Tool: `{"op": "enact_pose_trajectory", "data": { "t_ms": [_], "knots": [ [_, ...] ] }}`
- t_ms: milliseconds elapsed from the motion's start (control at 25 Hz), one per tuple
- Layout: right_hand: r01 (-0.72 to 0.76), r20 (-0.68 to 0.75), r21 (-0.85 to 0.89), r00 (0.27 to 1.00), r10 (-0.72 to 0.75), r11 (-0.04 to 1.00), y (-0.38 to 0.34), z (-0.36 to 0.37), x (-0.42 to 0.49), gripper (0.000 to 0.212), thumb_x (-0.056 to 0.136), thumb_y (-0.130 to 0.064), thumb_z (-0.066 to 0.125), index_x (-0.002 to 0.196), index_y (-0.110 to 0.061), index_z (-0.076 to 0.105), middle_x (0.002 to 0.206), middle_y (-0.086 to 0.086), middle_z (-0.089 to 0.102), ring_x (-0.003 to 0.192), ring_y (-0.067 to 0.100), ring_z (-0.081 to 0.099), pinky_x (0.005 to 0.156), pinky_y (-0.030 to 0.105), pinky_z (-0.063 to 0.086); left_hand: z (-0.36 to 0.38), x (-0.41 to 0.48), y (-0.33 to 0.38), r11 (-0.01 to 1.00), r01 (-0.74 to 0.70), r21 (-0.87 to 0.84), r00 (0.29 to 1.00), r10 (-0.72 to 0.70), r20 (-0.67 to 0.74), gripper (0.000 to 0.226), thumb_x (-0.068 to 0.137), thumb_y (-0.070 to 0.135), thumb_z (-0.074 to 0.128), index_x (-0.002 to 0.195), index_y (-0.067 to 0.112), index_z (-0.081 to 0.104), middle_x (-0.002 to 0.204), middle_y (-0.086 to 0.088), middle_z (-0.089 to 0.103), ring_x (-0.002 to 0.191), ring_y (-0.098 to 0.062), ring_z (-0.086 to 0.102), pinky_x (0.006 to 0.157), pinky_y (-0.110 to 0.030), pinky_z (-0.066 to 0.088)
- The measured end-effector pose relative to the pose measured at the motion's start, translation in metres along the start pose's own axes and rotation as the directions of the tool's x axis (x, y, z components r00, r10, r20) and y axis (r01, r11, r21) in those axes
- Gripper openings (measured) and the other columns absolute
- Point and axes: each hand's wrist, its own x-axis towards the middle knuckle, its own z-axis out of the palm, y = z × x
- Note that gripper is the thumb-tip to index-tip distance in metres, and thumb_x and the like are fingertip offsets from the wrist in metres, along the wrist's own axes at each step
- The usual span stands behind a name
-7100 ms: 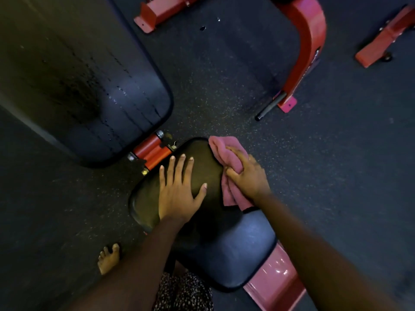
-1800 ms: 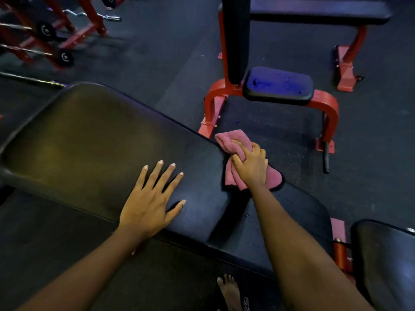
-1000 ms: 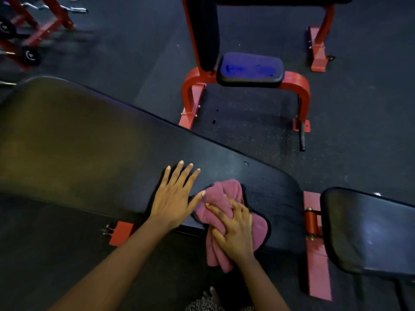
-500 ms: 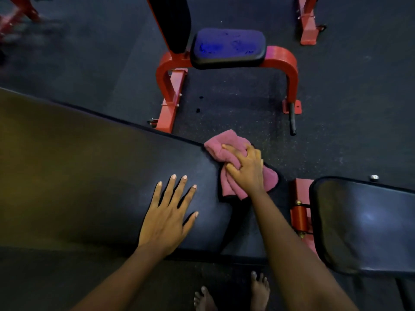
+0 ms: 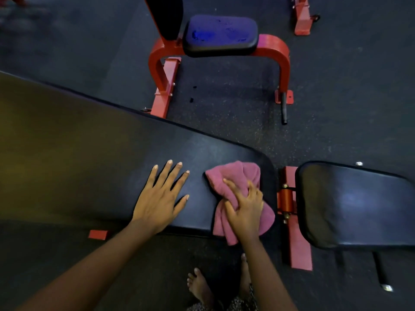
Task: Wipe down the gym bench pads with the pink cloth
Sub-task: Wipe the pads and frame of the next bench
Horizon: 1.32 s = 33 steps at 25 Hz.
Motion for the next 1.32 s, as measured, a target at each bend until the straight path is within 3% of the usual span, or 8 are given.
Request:
{"op": "enact_pose_trajectory", "data": {
  "t_ms": [240, 360, 520, 760, 920, 1200, 1320],
  "knots": [
    [0.022, 0.001, -0.004, 1.000, -0.022, 1.000, 0.020, 0.001, -0.053, 0.047, 0.077, -0.041, 0.046, 0.123, -0.046, 0.047, 0.132, 0.011, 0.051, 0.115, 0.026, 0.040, 0.094, 0.038, 0.029, 0.001, 0.014, 0.053, 0.987, -0.024, -0.157, 1.000, 0.023, -0.006, 0.058, 0.091, 0.046, 0.029, 0.139, 0.014, 0.035, 0.143, -0.011, 0.044, 0.136, -0.029, 0.036, 0.109, -0.046, 0.018],
    [-0.073, 0.003, -0.001, 0.997, 0.073, 0.997, 0.047, -0.006, -0.008, 0.047, 0.078, -0.047, 0.039, 0.125, -0.050, 0.044, 0.132, 0.014, 0.049, 0.114, 0.030, 0.040, 0.093, 0.042, 0.033, 0.003, 0.049, 0.074, 0.983, -0.055, -0.176, 0.998, 0.057, 0.007, 0.058, 0.090, 0.046, 0.030, 0.137, 0.014, 0.040, 0.140, -0.010, 0.048, 0.134, -0.029, 0.039, 0.108, -0.045, 0.018],
    [-0.186, 0.057, 0.019, 0.981, 0.185, 0.982, 0.101, -0.009, 0.083, 0.062, 0.075, -0.056, 0.028, 0.133, -0.042, 0.045, 0.140, 0.018, 0.038, 0.118, 0.036, 0.038, 0.098, 0.045, 0.033, 0.020, 0.062, 0.095, 0.979, -0.189, -0.078, 0.979, 0.195, 0.064, 0.061, 0.090, 0.050, 0.027, 0.138, 0.016, 0.042, 0.145, -0.009, 0.042, 0.138, -0.029, 0.032, 0.108, -0.050, 0.020],
    [-0.302, 0.251, 0.164, 0.934, 0.256, 0.939, 0.161, 0.003, 0.158, 0.060, 0.076, -0.051, 0.036, 0.134, -0.039, 0.045, 0.129, 0.013, 0.054, 0.115, 0.031, 0.053, 0.098, 0.039, 0.043, 0.027, 0.065, 0.099, 0.979, -0.202, 0.015, 0.977, 0.201, 0.067, 0.068, 0.087, 0.056, 0.028, 0.142, 0.017, 0.034, 0.150, -0.010, 0.031, 0.140, -0.031, 0.024, 0.109, -0.054, 0.019],
    [-0.370, 0.252, 0.204, 0.914, 0.317, 0.906, 0.155, -0.006, 0.125, 0.061, 0.080, -0.053, 0.043, 0.140, -0.044, 0.032, 0.135, 0.009, 0.048, 0.119, 0.029, 0.050, 0.100, 0.042, 0.041, 0.028, 0.064, 0.100, 0.977, -0.212, 0.018, 0.974, 0.210, 0.088, 0.069, 0.087, 0.056, 0.028, 0.144, 0.018, 0.030, 0.151, -0.011, 0.029, 0.141, -0.032, 0.021, 0.111, -0.055, 0.018],
    [-0.455, 0.204, 0.229, 0.887, 0.415, 0.860, 0.138, -0.022, 0.030, 0.063, 0.080, -0.045, 0.052, 0.140, -0.041, 0.032, 0.133, 0.012, 0.041, 0.122, 0.026, 0.041, 0.092, 0.019, 0.027, 0.027, 0.065, 0.101, 0.977, -0.212, 0.030, 0.974, 0.208, 0.093, 0.068, 0.088, 0.054, 0.025, 0.144, 0.016, 0.030, 0.151, -0.012, 0.030, 0.141, -0.033, 0.021, 0.112, -0.055, 0.016],
    [-0.532, 0.162, 0.301, 0.846, 0.508, 0.791, 0.130, -0.021, -0.009, 0.060, 0.078, -0.045, 0.053, 0.136, -0.044, 0.034, 0.137, 0.011, 0.039, 0.127, 0.026, 0.040, 0.099, 0.025, 0.030, 0.027, 0.064, 0.100, 0.977, -0.210, 0.040, 0.974, 0.206, 0.093, 0.067, 0.089, 0.054, 0.023, 0.145, 0.016, 0.029, 0.151, -0.012, 0.030, 0.142, -0.033, 0.021, 0.113, -0.055, 0.015]
  ]
}}
